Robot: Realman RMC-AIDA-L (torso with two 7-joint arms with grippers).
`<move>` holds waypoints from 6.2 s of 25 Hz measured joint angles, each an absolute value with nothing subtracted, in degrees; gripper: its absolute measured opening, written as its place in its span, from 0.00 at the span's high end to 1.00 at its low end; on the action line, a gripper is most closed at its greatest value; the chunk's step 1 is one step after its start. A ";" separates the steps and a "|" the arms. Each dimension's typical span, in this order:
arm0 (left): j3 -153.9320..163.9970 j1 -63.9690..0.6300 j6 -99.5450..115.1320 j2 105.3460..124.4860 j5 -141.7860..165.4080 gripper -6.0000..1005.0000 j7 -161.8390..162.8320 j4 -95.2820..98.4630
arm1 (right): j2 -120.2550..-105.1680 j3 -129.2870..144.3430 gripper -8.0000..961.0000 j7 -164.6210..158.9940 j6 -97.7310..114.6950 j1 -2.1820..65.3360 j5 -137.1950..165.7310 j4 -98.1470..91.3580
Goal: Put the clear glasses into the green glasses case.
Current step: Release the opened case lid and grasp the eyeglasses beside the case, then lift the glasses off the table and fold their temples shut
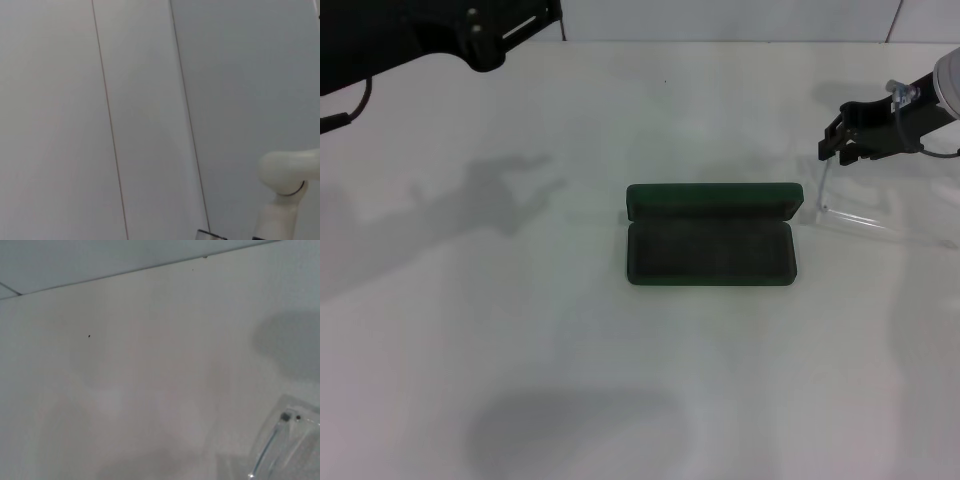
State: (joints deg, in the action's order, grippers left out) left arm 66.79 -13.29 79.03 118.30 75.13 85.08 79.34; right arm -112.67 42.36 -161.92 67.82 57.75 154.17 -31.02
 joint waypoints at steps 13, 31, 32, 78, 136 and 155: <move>66.10 -11.68 80.52 118.30 73.48 0.67 84.98 79.32 | -112.57 42.33 0.87 -161.60 68.71 57.02 154.06 -30.91; 61.62 -9.94 85.21 118.46 68.02 0.68 85.67 79.28 | -114.08 43.02 0.90 -158.73 74.75 50.57 150.04 -39.77; 60.88 -9.72 85.92 118.46 67.29 0.68 85.83 79.26 | -114.08 43.02 0.90 -158.52 75.28 50.46 149.32 -40.37; 54.93 -14.83 102.37 119.69 57.64 0.70 92.69 56.37 | -115.72 65.83 0.92 -76.18 102.65 13.79 92.47 -90.13; 64.81 -19.77 105.94 119.54 62.78 0.95 82.78 45.86 | -116.01 82.69 0.93 -55.97 87.60 21.67 78.42 -72.27; 65.30 -21.16 107.45 119.42 65.39 0.95 83.10 43.50 | -116.10 83.36 0.93 -55.89 87.18 21.62 78.39 -71.67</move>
